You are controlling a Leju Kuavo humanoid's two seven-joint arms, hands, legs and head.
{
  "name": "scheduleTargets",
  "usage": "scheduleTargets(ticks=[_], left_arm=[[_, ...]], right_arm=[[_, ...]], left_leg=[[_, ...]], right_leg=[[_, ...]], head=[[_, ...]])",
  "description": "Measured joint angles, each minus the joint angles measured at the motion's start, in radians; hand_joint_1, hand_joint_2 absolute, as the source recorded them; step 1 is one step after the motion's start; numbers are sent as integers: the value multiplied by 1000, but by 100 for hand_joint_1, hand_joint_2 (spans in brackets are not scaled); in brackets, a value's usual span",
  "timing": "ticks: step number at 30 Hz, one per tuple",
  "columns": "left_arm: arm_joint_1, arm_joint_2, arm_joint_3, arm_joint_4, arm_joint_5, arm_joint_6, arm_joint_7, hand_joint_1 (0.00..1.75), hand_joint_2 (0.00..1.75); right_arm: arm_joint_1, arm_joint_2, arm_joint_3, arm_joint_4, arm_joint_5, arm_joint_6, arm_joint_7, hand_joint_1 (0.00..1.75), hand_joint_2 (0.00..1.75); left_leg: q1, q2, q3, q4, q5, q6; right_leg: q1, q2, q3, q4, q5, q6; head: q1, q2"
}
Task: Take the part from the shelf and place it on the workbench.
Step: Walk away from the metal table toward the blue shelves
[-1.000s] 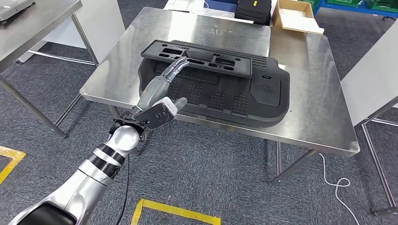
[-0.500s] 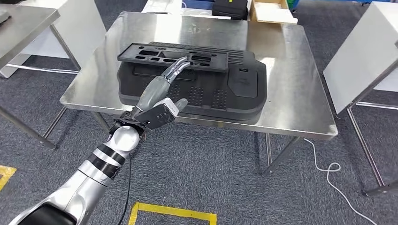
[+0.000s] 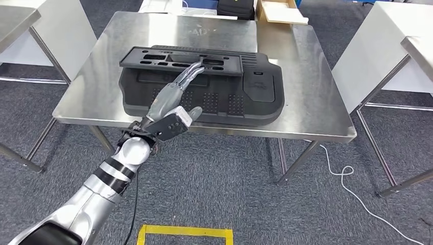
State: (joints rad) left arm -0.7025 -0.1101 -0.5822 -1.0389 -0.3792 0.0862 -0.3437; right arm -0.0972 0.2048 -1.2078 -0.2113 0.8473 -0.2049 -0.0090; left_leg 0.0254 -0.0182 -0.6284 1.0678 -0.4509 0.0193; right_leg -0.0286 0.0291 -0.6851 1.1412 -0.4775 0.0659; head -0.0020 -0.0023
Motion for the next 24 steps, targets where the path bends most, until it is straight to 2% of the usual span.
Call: scheduleTargets(ticks=[2, 3, 4, 5, 6, 8, 9, 11, 13, 15, 17, 18, 19, 20, 22, 24], left_arm=[[2, 0, 0, 0, 0, 0, 0, 0, 0], [3, 0, 0, 0, 0, 0, 0, 0, 0], [3, 0, 0, 0, 0, 0, 0, 0, 0], [3, 0, 0, 0, 0, 0, 0, 0, 0], [2, 0, 0, 0, 0, 0, 0, 0, 0], [0, -1, 0, -1, 0, 0, 0, 0, 0], [-1, -1, 0, -1, 0, 0, 0, 0, 0], [-2, -1, 0, -1, 0, 0, 1, 0, 0], [-2, -1, 0, -3, 0, 0, 1, 0, 0], [-2, 0, 0, -5, 0, 0, 0, 0, 0], [2, 4, 0, -5, 0, 0, 1, 0, 0], [6, 7, 0, -5, 0, 0, 1, 0, 0], [9, 9, 0, -5, 0, -1, 1, 0, 0], [10, 10, 0, -5, 0, -1, 2, 0, 0], [10, 12, 1, -5, -1, -1, 2, 0, 0], [10, 12, 1, -6, -2, -1, 4, 0, 0]], right_arm=[[-2, 0, 0, 0, 0, 0, 0, 0, 0], [-2, 0, 0, 0, 0, 0, 1, 0, 0], [-2, 0, 0, 0, 0, 0, 1, 0, 0], [-1, 0, 0, 0, 0, 0, 1, 0, 0], [-2, 0, 0, 0, 0, 0, 1, 0, 0], [-4, -1, 0, 0, 0, 0, 1, 0, 0], [-5, -1, 0, 0, 0, 0, 1, 0, 0], [-4, -1, -1, 0, 0, 0, 1, 0, 0], [-2, 0, -1, 0, -1, 0, 2, 0, 0], [-2, 1, -1, 0, -1, 0, 2, 0, 0], [-3, 1, -1, 0, -2, 0, 2, 0, 0], [-3, 1, -2, 0, -3, 0, 3, 0, 0], [-2, 2, -2, 0, -2, 0, 5, 0, 0], [-2, 2, -2, 0, 0, -1, 7, 0, 0], [-2, 1, -2, 0, 10, -5, 11, 0, 0], [-3, 0, -1, 0, 24, -7, 12, 0, 0]], left_leg=[[-5, 17, -3, 0, 1, 5], [-8, 26, -4, 0, 1, 6], [-9, 34, -5, 0, 1, 7], [-11, 41, -5, 0, 1, 7], [-11, 47, -5, 0, 2, 7], [-15, 58, -4, 0, 1, 4], [-16, 64, -4, -1, 2, 2], [-18, 75, -1, -8, 5, -7], [-16, 71, -2, 0, -3, -18], [-14, 44, -33, 77, -52, -25], [-14, 23, -92, 210, -114, -30], [-14, 20, -115, 256, -127, -33], [-13, 19, -120, 265, -119, -34], [-11, 19, -106, 233, -93, -36], [-4, 12, -40, 97, -25, -40], [0, 0, -1, 8, 3, -39]], right_leg=[[2, -16, -65, 134, -47, -4], [2, -18, -82, 171, -56, -3], [4, -19, -77, 163, -49, 0], [6, -22, -50, 116, -30, 4], [10, -33, -8, 41, -6, 6], [21, -58, 58, -81, 31, -1], [26, -65, 72, -108, 39, -7], [29, -54, 73, -117, 46, -20], [17, -40, 78, -127, 54, -32], [5, -29, 86, -135, 59, -43], [6, -15, 87, -135, 60, -47], [6, -7, 88, -135, 60, -47], [5, 1, 88, -134, 59, -47], [4, 8, 89, -132, 59, -46], [3, 19, 89, -124, 54, -39], [6, 27, 80, -114, 48, -31]], head=[[3, 0], [3, 0], [3, 0], [3, 0], [3, 0], [3, 0], [2, 0], [2, 0], [0, 0], [-3, 0], [-4, 0], [-5, 0], [-5, 0], [-5, 0], [-5, 0], [-6, 0]])
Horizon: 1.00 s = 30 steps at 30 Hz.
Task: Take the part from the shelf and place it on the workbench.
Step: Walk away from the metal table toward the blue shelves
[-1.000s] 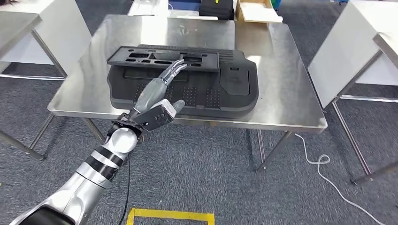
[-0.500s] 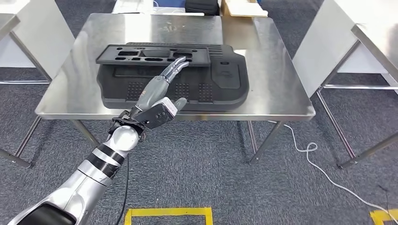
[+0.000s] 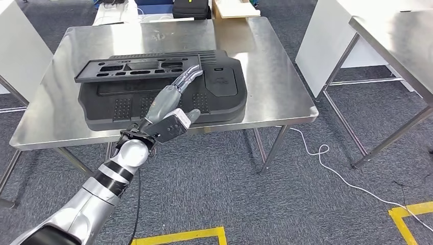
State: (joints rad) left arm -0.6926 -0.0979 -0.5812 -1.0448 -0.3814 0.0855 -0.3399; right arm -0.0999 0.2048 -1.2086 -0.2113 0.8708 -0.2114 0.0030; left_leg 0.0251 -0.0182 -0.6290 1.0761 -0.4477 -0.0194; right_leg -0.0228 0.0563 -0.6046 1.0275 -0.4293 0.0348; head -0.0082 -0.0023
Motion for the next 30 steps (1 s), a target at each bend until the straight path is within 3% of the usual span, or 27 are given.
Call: scheduleTargets(ticks=[4, 7, 11, 16, 30], left_arm=[[2, 1, 3, 0, -4, 7, 2, 0, 0], [2, 4, 8, -1, -7, 14, 2, 0, 0], [2, 10, 15, -3, -15, 26, 2, 0, 0], [5, 16, 17, -10, -28, 42, 2, 0, 0], [12, 24, 20, -25, -42, 64, 1, 0, 0]], right_arm=[[5, -2, 6, 0, 16, 14, -8, 0, 0], [6, 0, 14, 0, 21, 32, -30, 0, 0], [6, 0, 19, 0, 29, 46, -51, 0, 0], [7, 0, 27, 0, 35, 60, -55, 0, 0], [7, 0, 37, 0, 40, 63, -55, 0, 0]], left_leg=[[-1, -7, -5, -12, 5, 12], [-5, -10, -6, -12, 5, 16], [-8, -10, -7, -11, 5, 21], [-7, -9, -7, -11, 5, 22], [-5, -9, -5, -16, 7, 25]], right_leg=[[3, 0, -8, -3, 3, -10], [2, -3, -4, -9, 6, -10], [2, -3, -5, -13, 9, -4], [2, -3, -6, -13, 9, 15], [5, -3, -7, -15, 11, 18]], head=[[2, 0], [3, 0], [2, 0], [2, 0], [2, 0]])
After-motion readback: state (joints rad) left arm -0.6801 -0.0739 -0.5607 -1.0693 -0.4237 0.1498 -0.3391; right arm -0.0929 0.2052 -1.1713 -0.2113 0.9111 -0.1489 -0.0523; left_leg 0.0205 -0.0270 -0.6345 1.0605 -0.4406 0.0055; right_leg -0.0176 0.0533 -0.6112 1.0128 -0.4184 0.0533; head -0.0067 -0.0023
